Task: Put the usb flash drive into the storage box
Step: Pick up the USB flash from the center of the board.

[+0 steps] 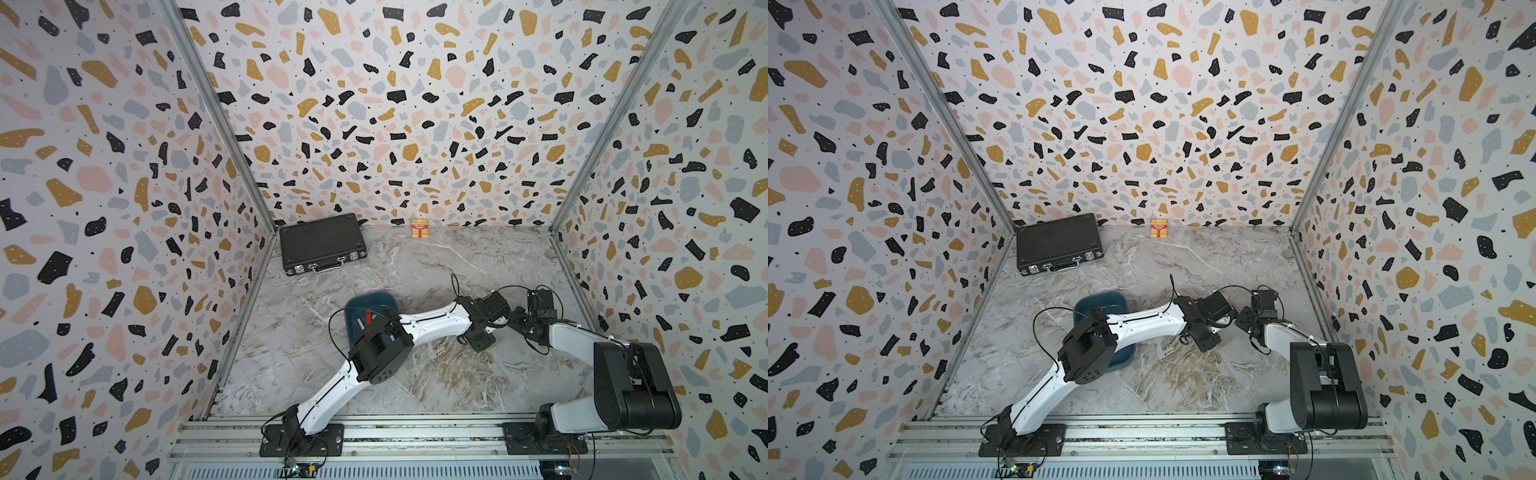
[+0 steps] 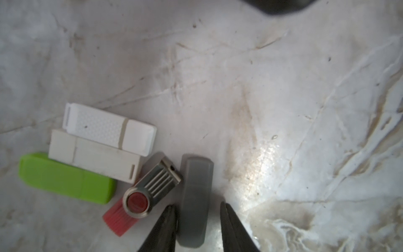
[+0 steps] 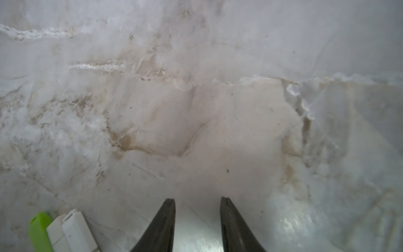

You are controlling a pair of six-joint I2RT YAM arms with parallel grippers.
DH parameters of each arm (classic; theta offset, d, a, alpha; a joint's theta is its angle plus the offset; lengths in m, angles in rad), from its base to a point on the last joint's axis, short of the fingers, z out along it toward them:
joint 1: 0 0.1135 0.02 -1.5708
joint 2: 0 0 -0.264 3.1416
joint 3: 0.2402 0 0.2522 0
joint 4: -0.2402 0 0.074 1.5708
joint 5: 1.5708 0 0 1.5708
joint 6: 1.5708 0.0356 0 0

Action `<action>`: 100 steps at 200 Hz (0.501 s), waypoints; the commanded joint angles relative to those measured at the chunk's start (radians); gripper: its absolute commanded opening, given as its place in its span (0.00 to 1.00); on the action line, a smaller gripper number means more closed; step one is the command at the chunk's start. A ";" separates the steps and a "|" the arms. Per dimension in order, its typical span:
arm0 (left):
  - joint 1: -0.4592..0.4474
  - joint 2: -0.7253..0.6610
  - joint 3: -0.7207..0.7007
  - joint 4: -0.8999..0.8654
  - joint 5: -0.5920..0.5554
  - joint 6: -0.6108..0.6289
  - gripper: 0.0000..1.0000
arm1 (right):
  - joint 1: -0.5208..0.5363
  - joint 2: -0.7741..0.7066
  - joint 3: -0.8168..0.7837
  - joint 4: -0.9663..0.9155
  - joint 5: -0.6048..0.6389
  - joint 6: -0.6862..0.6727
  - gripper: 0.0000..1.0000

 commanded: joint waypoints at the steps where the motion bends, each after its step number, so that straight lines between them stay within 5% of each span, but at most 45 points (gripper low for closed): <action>1: -0.024 0.028 -0.036 0.030 0.048 0.006 0.38 | -0.028 -0.012 -0.022 -0.026 -0.025 0.037 0.40; 48: -0.024 0.048 -0.027 0.016 0.050 0.012 0.38 | -0.060 0.004 -0.028 -0.011 -0.063 0.052 0.39; 100: -0.024 0.033 -0.069 -0.006 0.036 0.025 0.24 | -0.060 0.003 -0.030 -0.004 -0.068 0.053 0.39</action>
